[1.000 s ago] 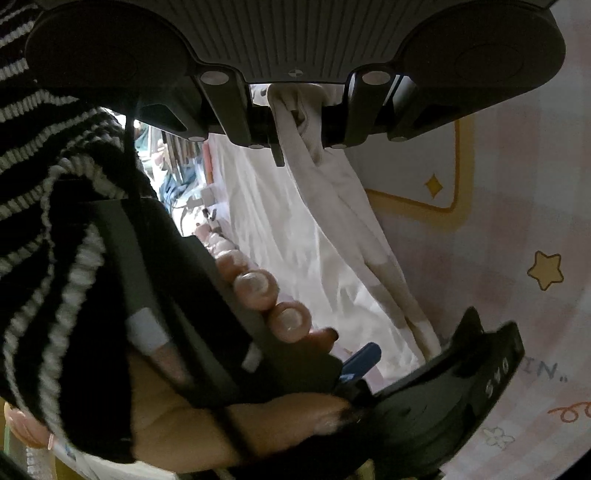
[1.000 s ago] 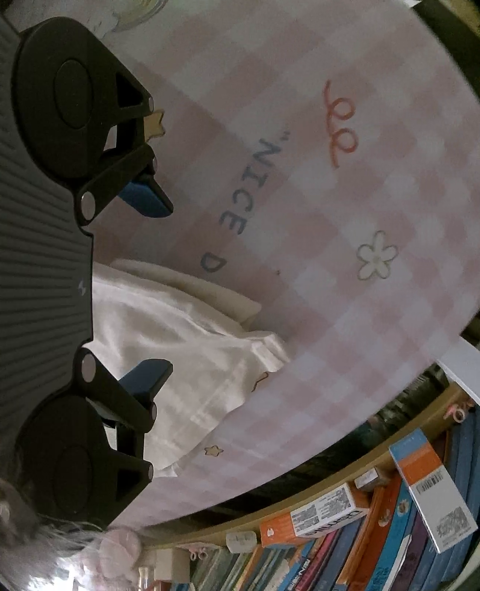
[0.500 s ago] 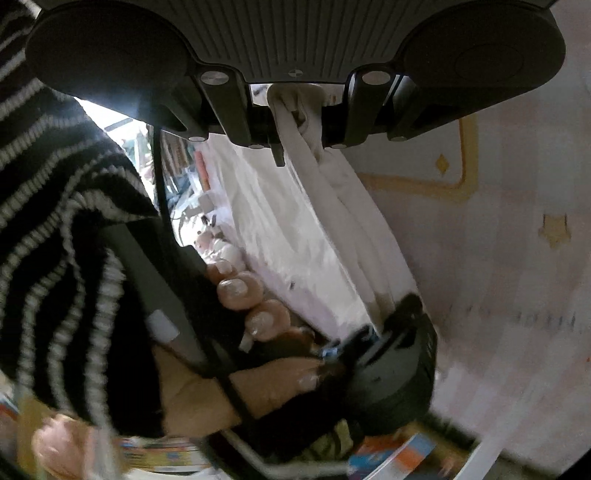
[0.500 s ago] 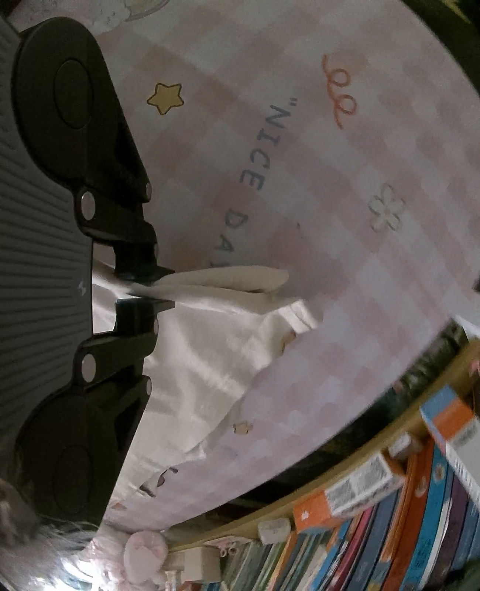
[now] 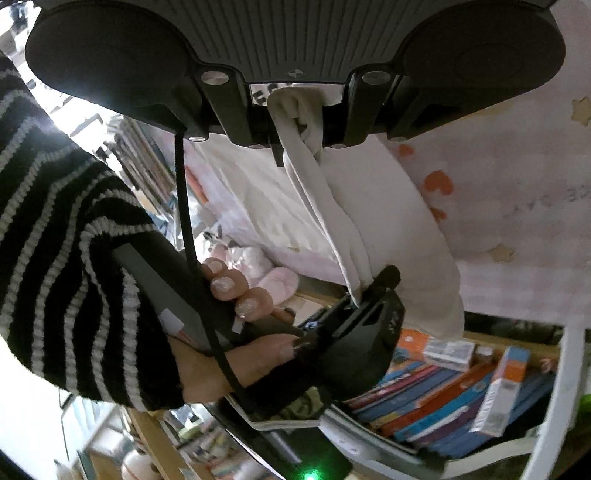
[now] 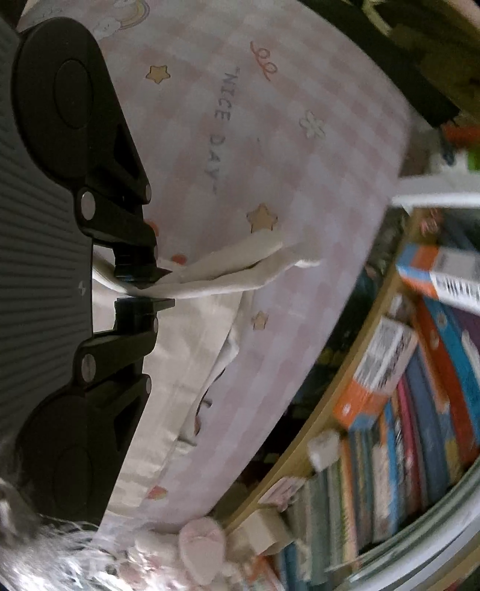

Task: Fold clothes

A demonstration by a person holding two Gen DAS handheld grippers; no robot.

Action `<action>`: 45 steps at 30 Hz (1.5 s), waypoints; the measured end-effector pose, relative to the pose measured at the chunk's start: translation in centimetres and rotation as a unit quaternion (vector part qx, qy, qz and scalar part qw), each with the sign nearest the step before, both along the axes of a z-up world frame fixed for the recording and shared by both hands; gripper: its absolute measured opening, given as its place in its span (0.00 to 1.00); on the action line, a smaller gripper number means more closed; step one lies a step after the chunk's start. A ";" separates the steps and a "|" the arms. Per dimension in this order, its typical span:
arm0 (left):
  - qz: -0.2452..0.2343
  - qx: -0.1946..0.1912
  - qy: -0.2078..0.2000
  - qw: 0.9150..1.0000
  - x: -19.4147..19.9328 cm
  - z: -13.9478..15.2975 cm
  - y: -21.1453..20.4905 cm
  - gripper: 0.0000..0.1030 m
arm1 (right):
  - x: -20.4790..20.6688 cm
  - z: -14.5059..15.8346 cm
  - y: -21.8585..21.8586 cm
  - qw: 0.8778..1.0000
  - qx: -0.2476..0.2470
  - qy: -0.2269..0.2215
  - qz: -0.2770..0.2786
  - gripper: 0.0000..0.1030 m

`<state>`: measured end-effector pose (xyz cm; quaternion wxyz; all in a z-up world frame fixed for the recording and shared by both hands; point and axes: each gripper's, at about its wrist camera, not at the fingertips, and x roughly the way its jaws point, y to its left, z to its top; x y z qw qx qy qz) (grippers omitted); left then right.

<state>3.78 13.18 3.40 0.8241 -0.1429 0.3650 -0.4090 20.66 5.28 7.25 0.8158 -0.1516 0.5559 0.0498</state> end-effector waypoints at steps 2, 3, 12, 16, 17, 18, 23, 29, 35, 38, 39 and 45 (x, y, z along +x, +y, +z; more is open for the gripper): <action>-0.007 0.010 -0.005 1.000 0.2 0.4 -1.8 0.09 | -0.7 0.5 -2.3 1.000 0.016 -0.007 -0.005 0.06; -0.009 0.014 -0.007 1.000 0.3 0.7 -2.9 0.09 | -1.1 0.8 -3.4 1.000 0.025 -0.011 -0.007 0.06; 0.003 0.075 -0.019 0.997 -0.9 2.0 -11.0 0.09 | -3.0 1.3 -14.1 0.993 0.106 -0.048 0.027 0.06; 0.026 0.105 -0.011 0.994 -1.2 1.9 -15.2 0.09 | -3.7 1.3 -18.1 0.985 0.150 -0.070 0.057 0.07; 0.033 0.110 -0.006 0.993 -1.3 1.9 -16.2 0.09 | -3.8 1.1 -19.1 0.983 0.157 -0.073 0.063 0.07; 0.040 0.113 0.000 0.993 -1.4 1.7 -16.9 0.09 | -3.9 0.9 -20.0 0.981 0.164 -0.076 0.068 0.07; 0.056 0.142 0.019 0.988 -1.9 1.0 -20.7 0.09 | -4.2 -0.4 -24.5 0.973 0.199 -0.082 0.087 0.07; 0.047 0.176 0.031 0.983 -1.3 -0.1 -24.5 0.09 | -4.4 -2.5 -29.3 0.966 0.239 -0.071 0.068 0.07; 0.016 0.208 0.043 0.977 -2.1 -1.4 -27.6 0.10 | -5.3 -5.1 -34.3 0.954 0.297 -0.051 0.001 0.07; 0.000 0.220 0.054 0.974 -2.5 -2.4 -28.9 0.10 | -5.8 -6.7 -36.9 0.940 0.337 -0.033 -0.046 0.07; -0.002 0.224 0.060 0.973 -2.5 -2.8 -29.3 0.11 | -5.9 -7.5 -37.6 0.934 0.350 -0.025 -0.062 0.07; -0.003 0.254 0.065 0.965 -3.0 -4.2 -31.2 0.19 | -5.5 -9.5 -39.2 0.917 0.380 -0.015 -0.119 0.24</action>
